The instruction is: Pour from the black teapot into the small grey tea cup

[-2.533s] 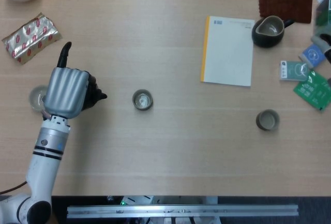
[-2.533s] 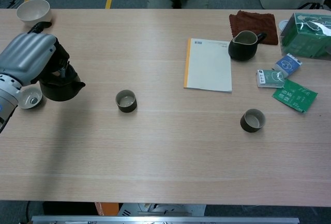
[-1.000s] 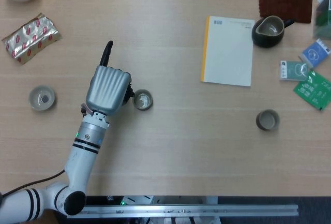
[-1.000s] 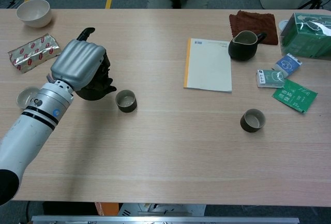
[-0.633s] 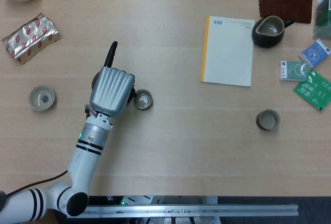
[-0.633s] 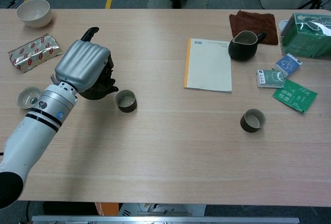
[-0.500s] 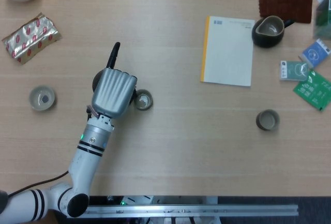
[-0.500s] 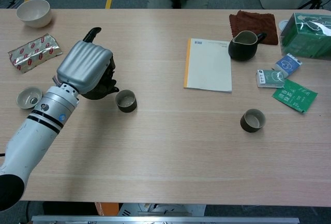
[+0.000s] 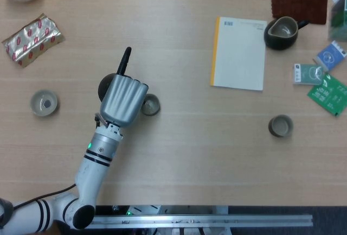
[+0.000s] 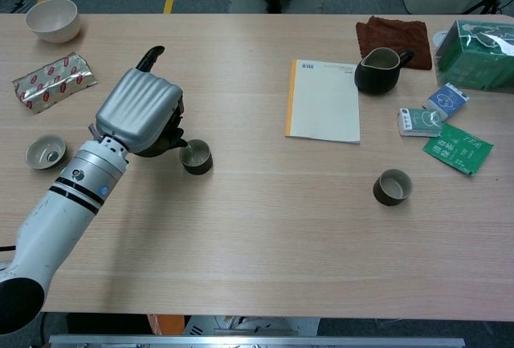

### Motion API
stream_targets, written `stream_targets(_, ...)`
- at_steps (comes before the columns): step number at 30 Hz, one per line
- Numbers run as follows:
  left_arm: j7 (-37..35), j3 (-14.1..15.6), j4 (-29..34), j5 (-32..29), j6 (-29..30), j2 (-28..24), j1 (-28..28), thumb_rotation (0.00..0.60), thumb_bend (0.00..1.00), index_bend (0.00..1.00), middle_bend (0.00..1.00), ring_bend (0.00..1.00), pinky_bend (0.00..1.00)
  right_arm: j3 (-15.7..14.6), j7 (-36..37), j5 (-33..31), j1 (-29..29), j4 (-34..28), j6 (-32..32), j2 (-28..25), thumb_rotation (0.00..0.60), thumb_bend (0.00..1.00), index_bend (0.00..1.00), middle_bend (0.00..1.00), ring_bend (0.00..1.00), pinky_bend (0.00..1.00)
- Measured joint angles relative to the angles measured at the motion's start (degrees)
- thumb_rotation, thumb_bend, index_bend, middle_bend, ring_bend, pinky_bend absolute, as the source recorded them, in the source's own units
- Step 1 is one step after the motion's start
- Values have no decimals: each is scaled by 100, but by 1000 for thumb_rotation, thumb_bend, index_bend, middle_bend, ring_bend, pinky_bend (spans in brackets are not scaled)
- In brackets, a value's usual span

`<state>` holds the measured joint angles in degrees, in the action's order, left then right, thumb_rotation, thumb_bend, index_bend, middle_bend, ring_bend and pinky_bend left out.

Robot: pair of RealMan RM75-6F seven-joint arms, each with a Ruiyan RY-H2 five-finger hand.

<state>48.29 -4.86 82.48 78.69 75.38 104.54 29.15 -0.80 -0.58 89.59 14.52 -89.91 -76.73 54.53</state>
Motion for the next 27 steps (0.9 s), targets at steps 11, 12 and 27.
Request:
stream_targets(11,73,5,-44,56,-24,-58,-2,600,271,942,993,802,13,51,17,27,-29,-6,23,-6,600,313,72,142,80,128)
stream_targets(12,77,4,-44,58,-30,-64,-1,600,271,942,993,802,13,55,18,27,-32,-6,25,-6,600,313,72,142,80,128)
stream_targets(27,220,13,-57,126,-2,-90,-28,600,271,942,993,802,13,121,-28,13,-83,12,14,7,600,313,73,142,80,128)
